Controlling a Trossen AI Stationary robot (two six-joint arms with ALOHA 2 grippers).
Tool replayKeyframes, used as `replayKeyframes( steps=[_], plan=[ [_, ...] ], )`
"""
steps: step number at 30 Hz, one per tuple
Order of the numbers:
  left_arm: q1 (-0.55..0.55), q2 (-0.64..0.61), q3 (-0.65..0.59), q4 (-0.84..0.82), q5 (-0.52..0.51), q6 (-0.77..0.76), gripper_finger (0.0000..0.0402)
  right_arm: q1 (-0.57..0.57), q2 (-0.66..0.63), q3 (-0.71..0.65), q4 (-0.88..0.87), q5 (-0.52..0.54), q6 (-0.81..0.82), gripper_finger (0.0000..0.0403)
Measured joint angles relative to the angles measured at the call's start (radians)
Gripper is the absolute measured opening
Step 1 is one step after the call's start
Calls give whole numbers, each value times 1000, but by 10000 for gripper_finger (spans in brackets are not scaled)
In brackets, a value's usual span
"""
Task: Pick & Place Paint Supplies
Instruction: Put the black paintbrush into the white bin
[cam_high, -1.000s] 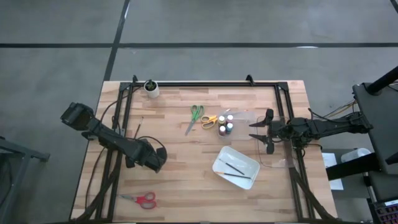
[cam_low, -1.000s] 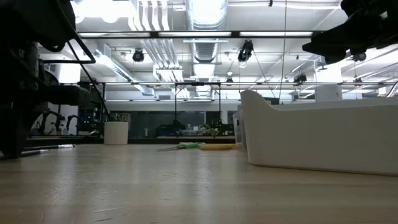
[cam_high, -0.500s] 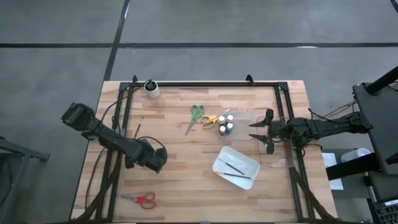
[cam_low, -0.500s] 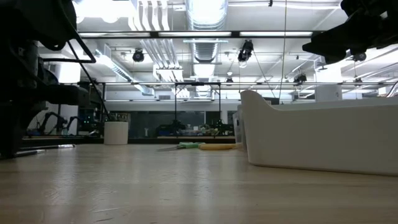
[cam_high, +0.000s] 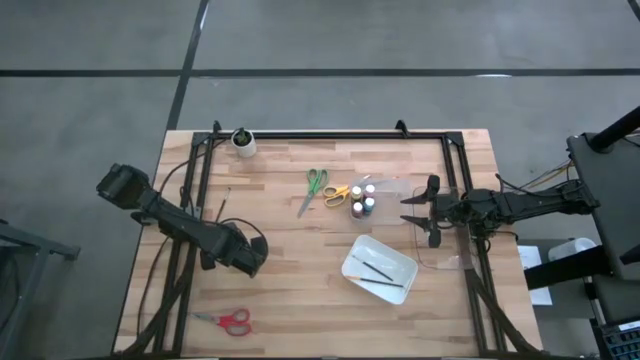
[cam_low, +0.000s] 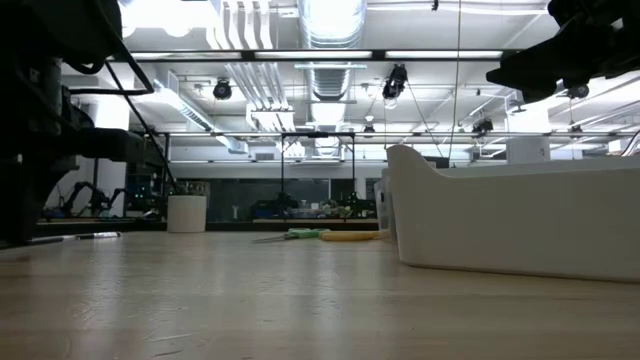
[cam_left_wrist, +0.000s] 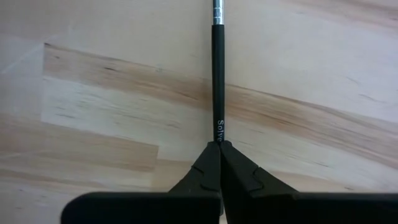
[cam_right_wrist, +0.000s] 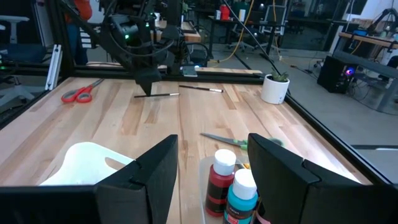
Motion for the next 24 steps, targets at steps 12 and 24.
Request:
replayKeyframes(
  steps=[12,24],
  plan=[
    [0,-2,2,-3,-8,-1,0,0,0,0,0,0,0,191],
    [1,-3,101,-17,-377,186,0,0,0,0,0,0,0,191]
  ],
)
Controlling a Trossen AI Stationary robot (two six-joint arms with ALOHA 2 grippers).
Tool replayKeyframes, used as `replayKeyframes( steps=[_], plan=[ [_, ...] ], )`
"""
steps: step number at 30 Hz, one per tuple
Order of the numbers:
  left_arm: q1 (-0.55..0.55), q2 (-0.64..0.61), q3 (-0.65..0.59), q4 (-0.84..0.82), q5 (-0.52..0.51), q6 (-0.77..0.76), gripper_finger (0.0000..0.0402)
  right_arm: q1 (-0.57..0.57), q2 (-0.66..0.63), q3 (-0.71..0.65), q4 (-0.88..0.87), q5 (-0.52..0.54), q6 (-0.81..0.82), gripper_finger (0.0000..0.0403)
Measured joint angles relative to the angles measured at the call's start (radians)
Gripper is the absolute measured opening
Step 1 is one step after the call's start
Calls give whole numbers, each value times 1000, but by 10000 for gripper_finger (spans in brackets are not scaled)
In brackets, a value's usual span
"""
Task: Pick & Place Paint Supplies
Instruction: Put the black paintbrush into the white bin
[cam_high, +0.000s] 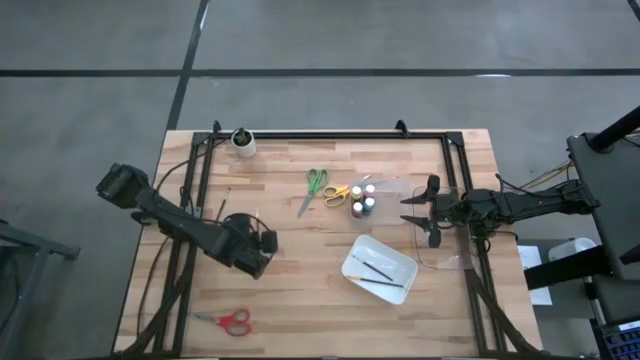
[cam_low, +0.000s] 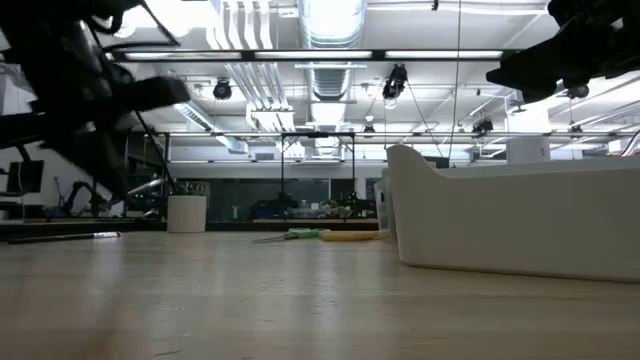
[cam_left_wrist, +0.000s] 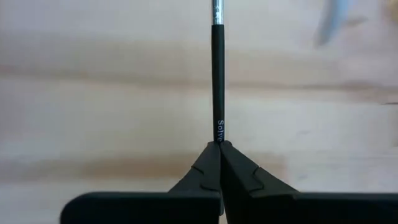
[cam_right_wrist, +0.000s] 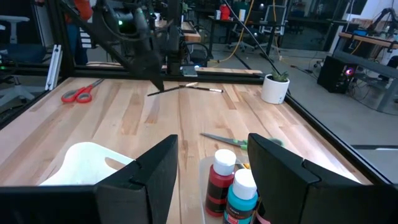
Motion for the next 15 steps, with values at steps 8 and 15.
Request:
replayKeyframes(
  steps=[8,15],
  plan=[
    [0,1,33,187,-303,316,0,0,0,0,0,0,0,191],
    [-1,1,33,516,-476,842,0,0,0,0,0,0,0,191]
  ],
)
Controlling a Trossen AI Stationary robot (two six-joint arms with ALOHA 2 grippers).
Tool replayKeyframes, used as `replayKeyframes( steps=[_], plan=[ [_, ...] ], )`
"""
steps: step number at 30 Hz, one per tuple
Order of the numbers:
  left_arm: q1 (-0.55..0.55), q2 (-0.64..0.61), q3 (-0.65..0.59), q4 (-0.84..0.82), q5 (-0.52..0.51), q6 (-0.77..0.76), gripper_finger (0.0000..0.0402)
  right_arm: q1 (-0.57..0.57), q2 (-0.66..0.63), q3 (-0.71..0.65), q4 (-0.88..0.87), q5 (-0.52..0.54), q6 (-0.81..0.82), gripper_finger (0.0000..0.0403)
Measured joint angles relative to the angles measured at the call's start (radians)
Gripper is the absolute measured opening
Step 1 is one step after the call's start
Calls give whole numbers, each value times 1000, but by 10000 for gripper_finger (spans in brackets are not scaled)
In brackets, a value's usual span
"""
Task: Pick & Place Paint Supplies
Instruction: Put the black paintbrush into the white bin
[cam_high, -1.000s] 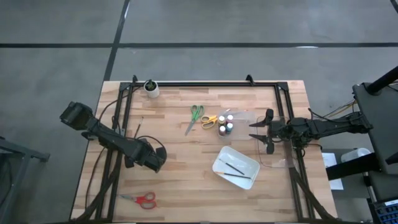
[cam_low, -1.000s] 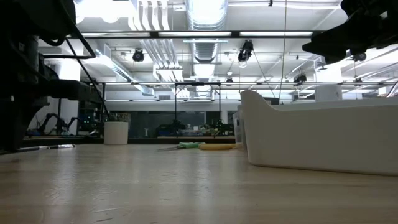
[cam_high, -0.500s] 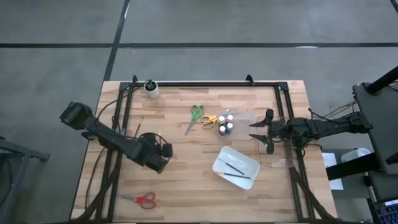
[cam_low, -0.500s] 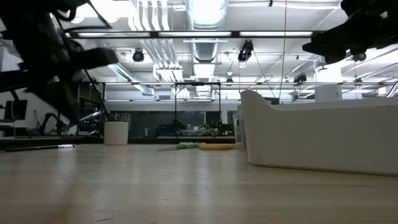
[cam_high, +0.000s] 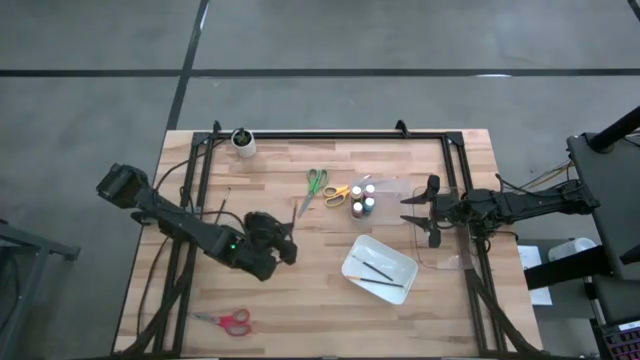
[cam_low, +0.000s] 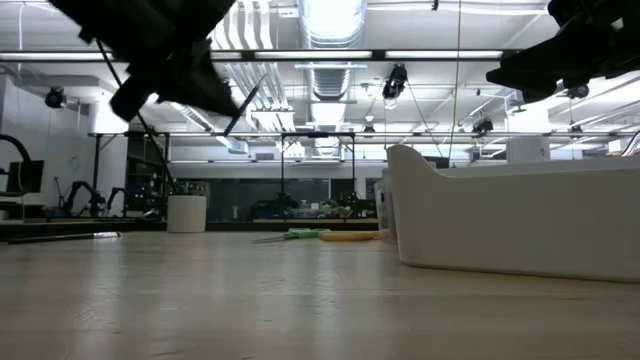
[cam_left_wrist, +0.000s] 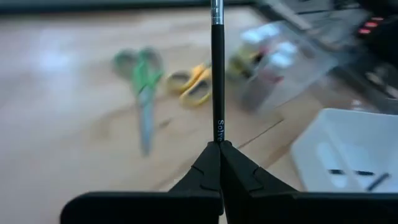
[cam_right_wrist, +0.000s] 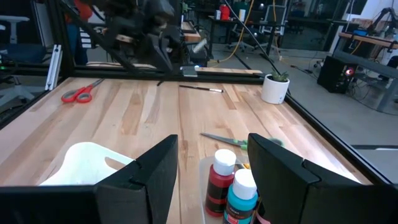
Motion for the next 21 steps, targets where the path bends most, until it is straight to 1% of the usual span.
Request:
replayKeyframes(
  steps=[3,5,7,10,13,18,21],
  plan=[
    [1,0,0,154,-8,257,0,0,0,0,0,0,0,191],
    [5,0,0,262,5,430,0,0,0,0,0,0,0,191],
    [15,0,1,364,47,606,0,0,0,0,0,0,0,191],
    [34,0,23,438,142,808,0,0,0,0,0,0,0,191],
    [61,0,54,469,245,941,0,0,0,0,0,0,0,191],
    [112,2,91,492,408,1085,0,0,0,0,0,0,0,191],
    [144,2,106,496,523,1155,0,0,0,0,0,0,0,191]
  ],
)
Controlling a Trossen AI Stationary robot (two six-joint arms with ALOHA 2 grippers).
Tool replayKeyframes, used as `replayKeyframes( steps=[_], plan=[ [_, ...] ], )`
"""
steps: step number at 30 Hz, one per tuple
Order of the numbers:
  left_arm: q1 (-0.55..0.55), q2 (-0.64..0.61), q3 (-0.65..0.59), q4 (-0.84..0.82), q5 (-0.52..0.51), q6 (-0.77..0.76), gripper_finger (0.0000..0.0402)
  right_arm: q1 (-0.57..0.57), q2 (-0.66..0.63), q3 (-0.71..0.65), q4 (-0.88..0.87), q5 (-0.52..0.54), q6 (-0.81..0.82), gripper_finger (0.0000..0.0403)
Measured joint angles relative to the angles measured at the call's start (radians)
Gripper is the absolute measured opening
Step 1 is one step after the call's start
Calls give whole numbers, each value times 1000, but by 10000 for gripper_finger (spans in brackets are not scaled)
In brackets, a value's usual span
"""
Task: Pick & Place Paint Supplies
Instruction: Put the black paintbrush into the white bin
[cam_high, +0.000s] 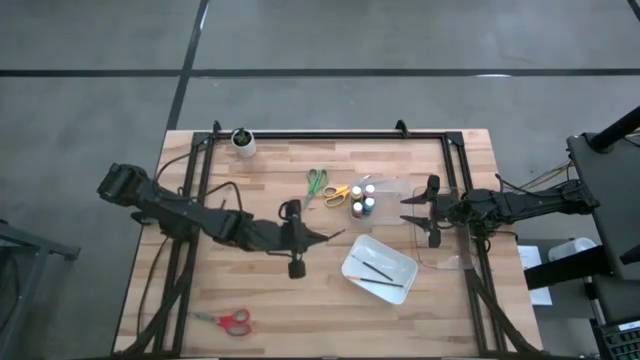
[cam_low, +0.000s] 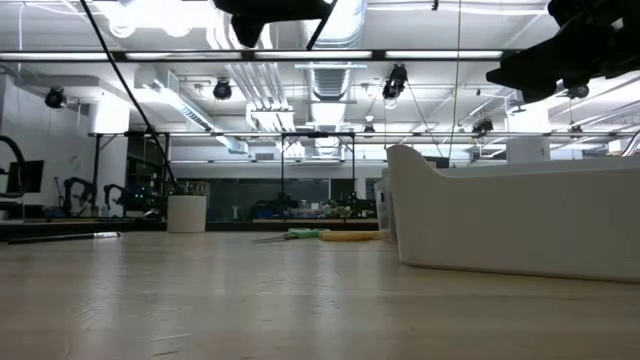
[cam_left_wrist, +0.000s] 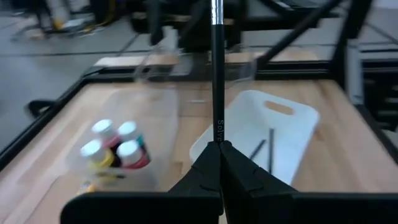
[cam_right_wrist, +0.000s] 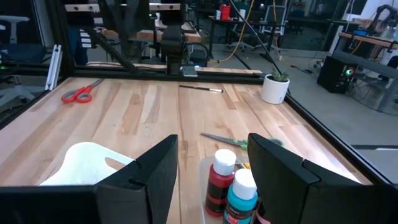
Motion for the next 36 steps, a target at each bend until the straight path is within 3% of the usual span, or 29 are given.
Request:
replayKeyframes(
  steps=[5,9,18,26,31,36],
  plan=[
    [43,18,36,7,169,95,0,0,0,0,0,0,0,191],
    [47,88,110,-10,218,175,0,0,0,0,0,0,0,191],
    [53,321,402,-180,264,309,0,0,1,0,-1,0,0,191],
    [64,566,656,-368,293,341,0,0,0,0,0,0,0,192],
    [71,664,736,-430,293,340,0,0,0,0,0,0,0,191],
    [81,690,733,-452,293,298,0,0,0,0,0,0,0,191]
  ],
)
